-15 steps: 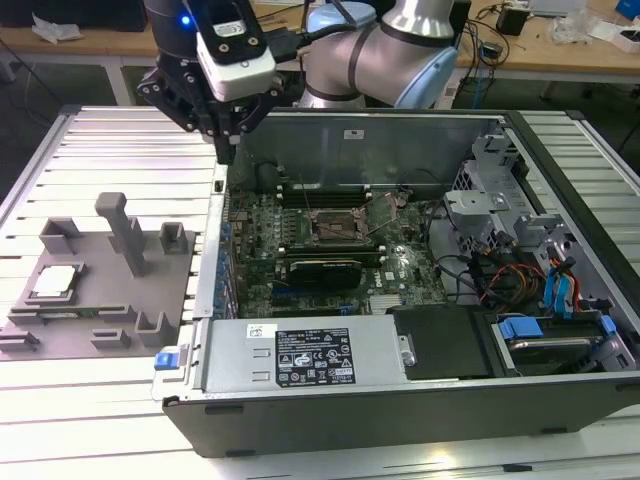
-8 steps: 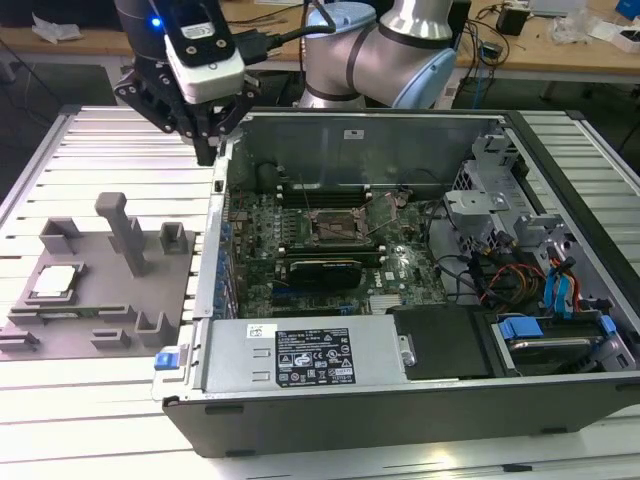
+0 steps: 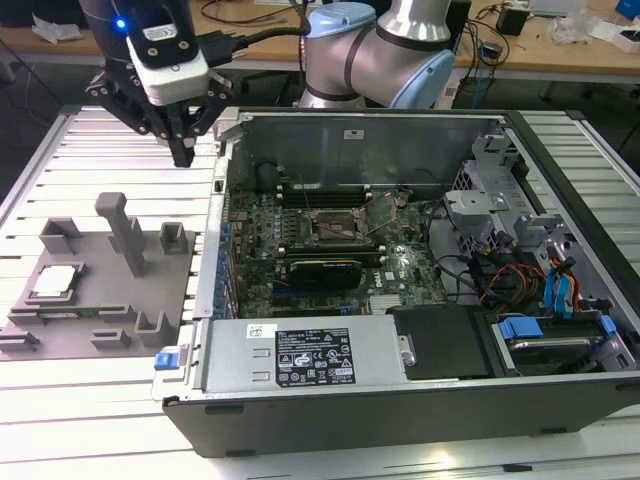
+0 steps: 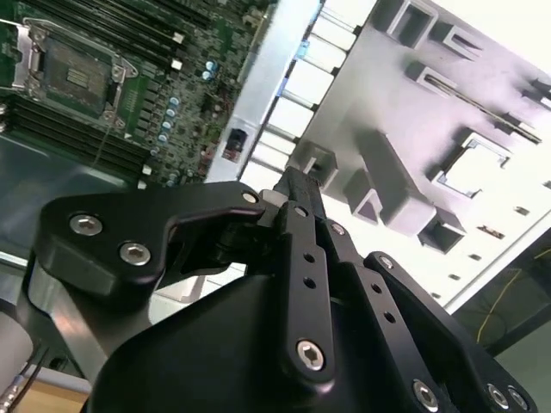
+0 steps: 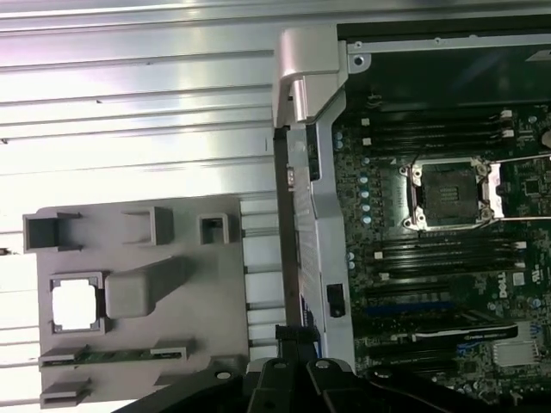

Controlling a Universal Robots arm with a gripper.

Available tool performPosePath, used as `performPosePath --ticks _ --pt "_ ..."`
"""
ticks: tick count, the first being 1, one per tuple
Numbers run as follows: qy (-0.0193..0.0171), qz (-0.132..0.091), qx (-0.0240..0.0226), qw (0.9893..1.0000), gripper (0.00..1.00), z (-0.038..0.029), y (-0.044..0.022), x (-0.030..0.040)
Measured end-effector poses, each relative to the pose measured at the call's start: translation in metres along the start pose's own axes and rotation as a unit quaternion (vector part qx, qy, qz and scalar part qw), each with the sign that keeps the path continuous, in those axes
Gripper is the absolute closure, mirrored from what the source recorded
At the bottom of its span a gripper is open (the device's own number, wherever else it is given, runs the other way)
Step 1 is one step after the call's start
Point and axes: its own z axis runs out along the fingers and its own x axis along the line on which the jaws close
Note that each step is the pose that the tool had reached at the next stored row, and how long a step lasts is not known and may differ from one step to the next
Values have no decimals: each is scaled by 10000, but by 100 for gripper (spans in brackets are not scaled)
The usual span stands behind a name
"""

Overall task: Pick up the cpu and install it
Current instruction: 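Reach for the cpu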

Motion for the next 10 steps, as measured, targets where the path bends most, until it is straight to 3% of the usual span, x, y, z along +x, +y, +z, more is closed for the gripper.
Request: performPosePath --ticks 10 --pt "-9 -1 -1 10000 89 -2 -20 268"
